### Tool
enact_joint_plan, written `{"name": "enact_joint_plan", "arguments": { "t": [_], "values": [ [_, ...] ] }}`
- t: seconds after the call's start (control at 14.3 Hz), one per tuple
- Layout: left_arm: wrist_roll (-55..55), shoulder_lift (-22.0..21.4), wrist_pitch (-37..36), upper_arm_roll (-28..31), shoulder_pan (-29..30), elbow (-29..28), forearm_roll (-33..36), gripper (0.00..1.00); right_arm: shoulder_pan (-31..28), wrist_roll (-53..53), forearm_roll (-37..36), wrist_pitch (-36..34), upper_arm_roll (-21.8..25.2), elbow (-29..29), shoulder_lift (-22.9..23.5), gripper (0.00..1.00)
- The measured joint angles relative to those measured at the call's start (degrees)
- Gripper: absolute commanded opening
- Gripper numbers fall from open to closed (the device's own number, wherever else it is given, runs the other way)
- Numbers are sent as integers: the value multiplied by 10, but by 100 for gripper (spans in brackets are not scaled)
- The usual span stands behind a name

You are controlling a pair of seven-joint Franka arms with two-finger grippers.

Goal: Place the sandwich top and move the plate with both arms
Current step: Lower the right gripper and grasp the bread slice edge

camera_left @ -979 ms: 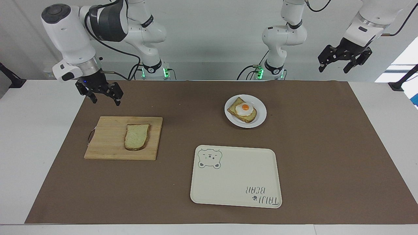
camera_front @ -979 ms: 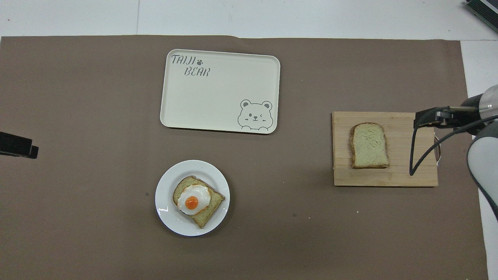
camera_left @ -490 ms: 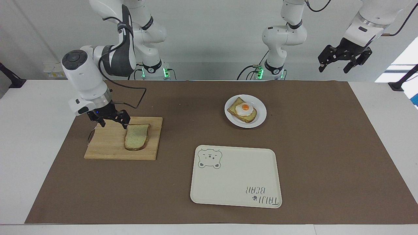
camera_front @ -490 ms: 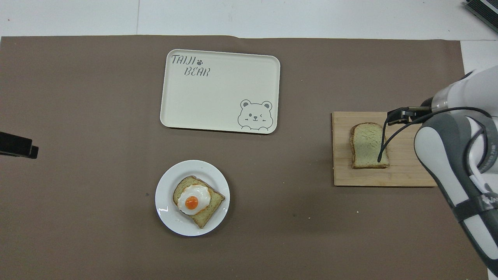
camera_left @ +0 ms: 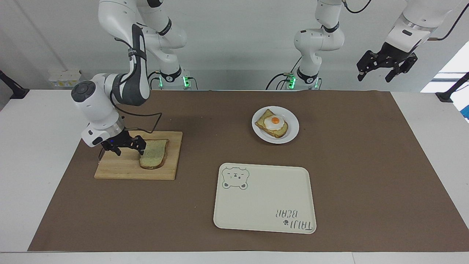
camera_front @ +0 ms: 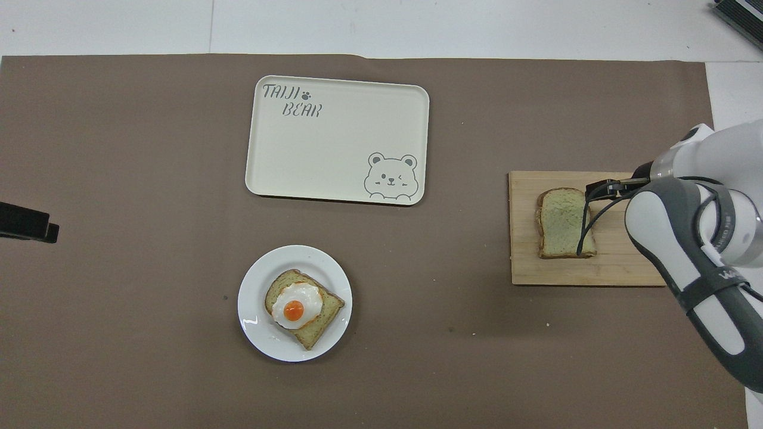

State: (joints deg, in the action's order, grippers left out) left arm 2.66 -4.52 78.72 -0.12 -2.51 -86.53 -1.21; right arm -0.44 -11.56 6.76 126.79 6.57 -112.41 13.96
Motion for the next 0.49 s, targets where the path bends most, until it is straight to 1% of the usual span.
{"name": "enact_joint_plan", "arguments": {
  "t": [0.28, 0.49],
  "values": [
    [0, 0, 0, 0, 0, 0, 0, 100, 0, -13, 23, 45, -1, -26, 28, 100],
    [0, 0, 0, 0, 0, 0, 0, 100, 1, -13, 31, 48, -2, -29, 30, 100]
  ]
}}
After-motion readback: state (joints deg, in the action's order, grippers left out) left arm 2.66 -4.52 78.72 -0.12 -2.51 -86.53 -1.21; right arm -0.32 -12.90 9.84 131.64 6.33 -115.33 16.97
